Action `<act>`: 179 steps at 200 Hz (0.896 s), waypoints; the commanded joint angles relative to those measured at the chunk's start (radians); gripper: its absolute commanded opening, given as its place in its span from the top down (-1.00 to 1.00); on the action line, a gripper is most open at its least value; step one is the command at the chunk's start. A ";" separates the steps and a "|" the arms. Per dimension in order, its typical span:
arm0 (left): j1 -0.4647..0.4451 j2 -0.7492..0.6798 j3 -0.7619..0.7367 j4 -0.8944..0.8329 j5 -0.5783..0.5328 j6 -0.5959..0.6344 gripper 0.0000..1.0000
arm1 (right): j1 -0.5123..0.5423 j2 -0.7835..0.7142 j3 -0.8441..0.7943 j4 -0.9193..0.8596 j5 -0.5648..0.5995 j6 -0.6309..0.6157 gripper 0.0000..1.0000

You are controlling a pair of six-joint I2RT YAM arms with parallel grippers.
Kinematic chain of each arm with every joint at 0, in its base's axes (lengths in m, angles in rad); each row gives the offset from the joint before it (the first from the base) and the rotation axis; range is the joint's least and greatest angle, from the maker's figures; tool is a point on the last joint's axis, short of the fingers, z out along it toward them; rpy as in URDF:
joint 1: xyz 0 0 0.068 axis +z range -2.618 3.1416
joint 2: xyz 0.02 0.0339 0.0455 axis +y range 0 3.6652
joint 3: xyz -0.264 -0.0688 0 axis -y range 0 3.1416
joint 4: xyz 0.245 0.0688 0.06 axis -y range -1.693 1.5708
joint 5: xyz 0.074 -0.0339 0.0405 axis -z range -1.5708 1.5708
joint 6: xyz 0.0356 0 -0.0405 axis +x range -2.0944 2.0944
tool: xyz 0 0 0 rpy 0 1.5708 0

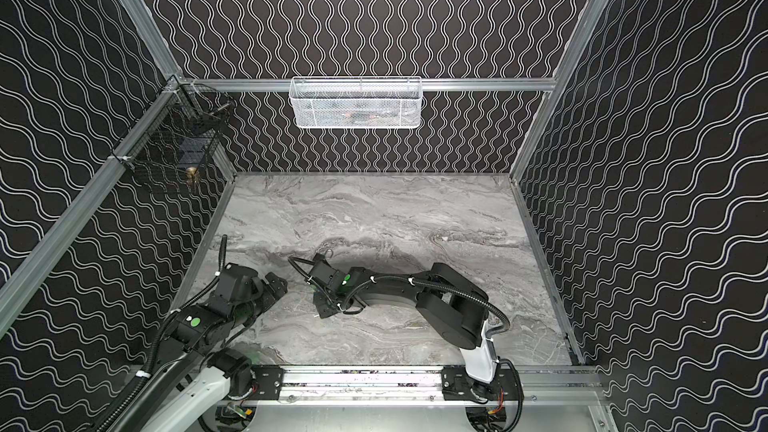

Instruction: Unlock with the key

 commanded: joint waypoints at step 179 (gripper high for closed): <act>-0.001 0.063 -0.011 0.157 0.104 0.070 -0.93 | -0.036 -0.102 -0.141 0.151 -0.065 0.040 1.00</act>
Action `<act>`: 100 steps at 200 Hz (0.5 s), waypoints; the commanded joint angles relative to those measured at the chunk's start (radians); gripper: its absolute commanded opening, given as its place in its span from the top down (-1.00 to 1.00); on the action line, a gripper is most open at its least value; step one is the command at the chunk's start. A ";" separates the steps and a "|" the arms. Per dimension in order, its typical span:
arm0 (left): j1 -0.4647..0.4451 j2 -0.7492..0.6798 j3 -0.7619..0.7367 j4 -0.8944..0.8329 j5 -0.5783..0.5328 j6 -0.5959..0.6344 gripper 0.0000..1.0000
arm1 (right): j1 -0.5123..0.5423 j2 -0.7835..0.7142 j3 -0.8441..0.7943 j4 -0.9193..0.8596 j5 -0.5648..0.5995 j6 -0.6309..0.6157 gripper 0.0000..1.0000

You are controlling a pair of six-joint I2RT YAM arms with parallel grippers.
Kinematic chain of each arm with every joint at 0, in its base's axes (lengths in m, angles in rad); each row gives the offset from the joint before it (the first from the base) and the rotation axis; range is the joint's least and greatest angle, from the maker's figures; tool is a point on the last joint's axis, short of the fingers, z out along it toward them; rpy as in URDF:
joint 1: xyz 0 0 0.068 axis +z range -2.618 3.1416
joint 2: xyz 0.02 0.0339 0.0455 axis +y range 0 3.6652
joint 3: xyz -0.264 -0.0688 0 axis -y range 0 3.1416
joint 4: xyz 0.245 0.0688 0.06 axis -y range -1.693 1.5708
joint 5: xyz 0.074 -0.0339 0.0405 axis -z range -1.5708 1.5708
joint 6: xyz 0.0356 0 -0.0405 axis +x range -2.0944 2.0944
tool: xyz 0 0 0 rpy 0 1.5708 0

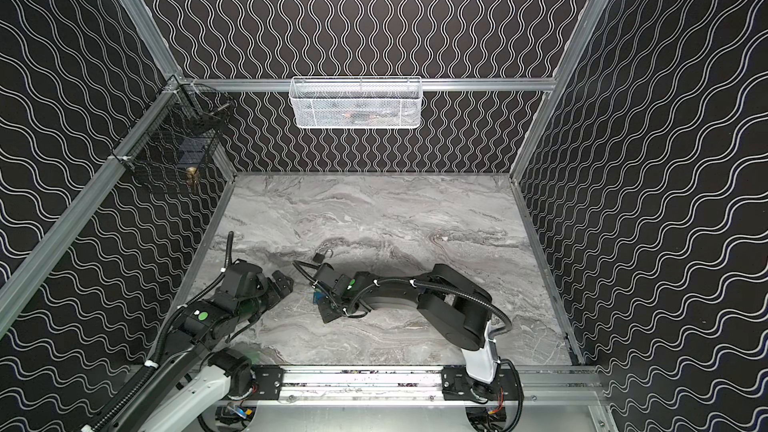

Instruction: Unlock with the key

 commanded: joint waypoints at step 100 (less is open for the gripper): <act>-0.069 0.084 -0.004 0.463 0.183 0.206 -0.72 | -0.156 -0.374 -0.175 0.100 -0.051 0.179 1.00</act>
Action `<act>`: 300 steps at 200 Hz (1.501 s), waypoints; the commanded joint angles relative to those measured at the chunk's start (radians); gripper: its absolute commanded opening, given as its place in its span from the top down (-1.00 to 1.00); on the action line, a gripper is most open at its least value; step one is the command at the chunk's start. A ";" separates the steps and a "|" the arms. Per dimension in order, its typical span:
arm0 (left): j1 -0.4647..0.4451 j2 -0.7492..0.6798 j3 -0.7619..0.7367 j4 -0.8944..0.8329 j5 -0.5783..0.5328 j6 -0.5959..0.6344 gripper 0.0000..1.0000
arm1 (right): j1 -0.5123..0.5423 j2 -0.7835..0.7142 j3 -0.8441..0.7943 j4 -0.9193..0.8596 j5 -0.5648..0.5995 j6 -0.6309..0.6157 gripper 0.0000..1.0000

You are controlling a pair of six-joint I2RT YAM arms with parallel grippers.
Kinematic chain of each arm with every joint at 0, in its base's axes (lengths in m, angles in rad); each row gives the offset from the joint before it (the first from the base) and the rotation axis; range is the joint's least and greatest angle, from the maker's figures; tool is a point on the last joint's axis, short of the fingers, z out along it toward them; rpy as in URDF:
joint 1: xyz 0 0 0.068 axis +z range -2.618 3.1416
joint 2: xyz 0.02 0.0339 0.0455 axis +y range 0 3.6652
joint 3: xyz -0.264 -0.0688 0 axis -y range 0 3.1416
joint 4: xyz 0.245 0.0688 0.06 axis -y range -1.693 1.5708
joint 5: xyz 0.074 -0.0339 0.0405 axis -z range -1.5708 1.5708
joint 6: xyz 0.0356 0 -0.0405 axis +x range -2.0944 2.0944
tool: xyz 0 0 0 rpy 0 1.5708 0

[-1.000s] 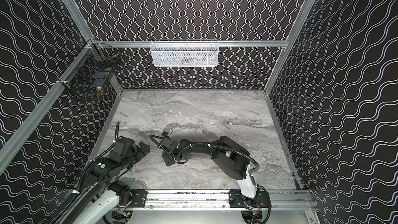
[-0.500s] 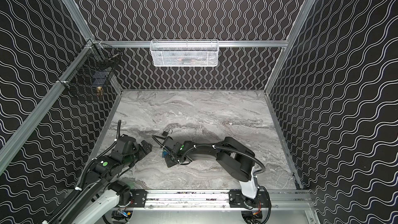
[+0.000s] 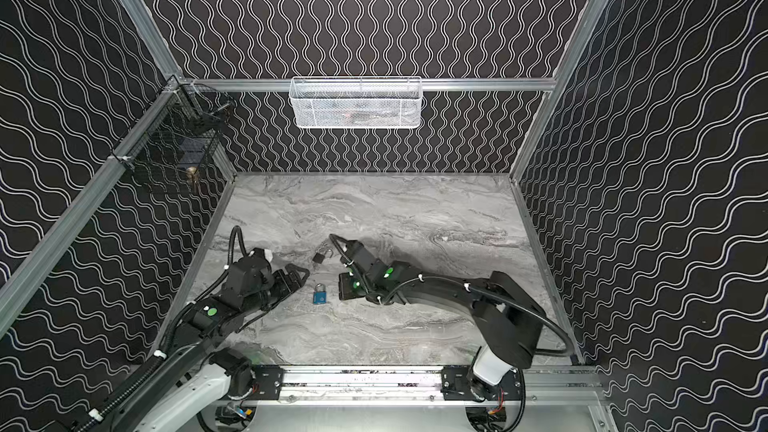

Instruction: Unlock with the key

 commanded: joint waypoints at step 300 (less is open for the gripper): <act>-0.296 0.403 -0.103 1.253 0.252 0.849 -0.04 | -0.122 -0.383 0.106 -0.162 -0.064 0.002 1.00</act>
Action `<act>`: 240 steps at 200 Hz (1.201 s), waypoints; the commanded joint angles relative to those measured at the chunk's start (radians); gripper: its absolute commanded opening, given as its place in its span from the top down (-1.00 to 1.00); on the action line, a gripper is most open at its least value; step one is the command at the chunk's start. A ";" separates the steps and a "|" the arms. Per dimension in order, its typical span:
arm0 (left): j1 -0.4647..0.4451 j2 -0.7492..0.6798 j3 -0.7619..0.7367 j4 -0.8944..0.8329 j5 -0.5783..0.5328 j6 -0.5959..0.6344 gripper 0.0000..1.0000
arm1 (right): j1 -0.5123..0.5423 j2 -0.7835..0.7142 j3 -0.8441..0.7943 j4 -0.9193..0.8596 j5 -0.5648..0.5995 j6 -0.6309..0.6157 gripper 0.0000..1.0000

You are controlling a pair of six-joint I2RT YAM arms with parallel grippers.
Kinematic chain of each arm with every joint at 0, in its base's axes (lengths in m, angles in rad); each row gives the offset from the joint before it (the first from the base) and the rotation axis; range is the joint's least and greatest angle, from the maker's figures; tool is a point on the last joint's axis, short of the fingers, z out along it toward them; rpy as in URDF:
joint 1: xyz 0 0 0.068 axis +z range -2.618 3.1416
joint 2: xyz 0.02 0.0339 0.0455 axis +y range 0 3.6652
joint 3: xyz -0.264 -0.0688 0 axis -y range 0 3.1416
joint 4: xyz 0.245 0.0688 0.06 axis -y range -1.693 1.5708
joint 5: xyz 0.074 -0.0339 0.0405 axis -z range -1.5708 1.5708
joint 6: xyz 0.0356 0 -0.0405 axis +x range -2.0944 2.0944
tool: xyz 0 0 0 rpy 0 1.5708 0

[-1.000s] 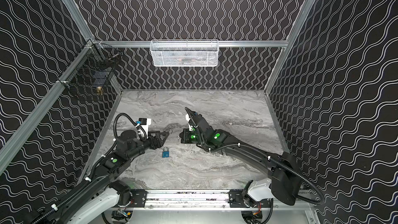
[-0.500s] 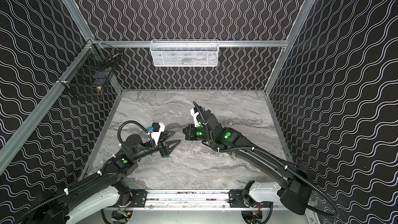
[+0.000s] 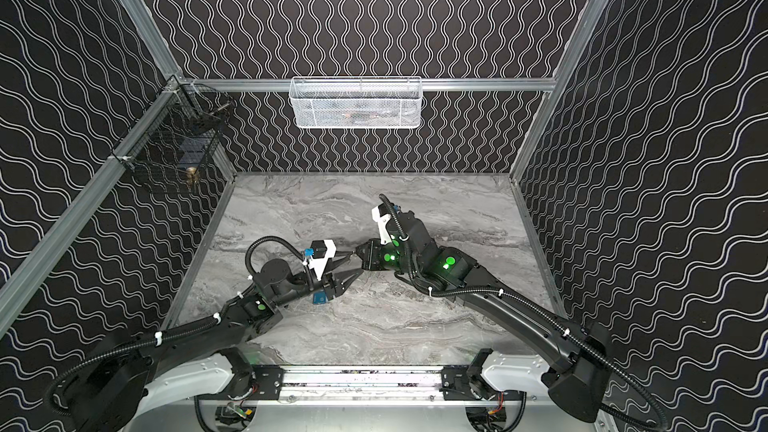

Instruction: Unlock with the key

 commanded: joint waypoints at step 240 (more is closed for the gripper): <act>-0.003 0.048 0.097 -0.124 0.065 0.032 1.00 | -0.050 0.000 -0.006 0.065 -0.085 -0.052 0.51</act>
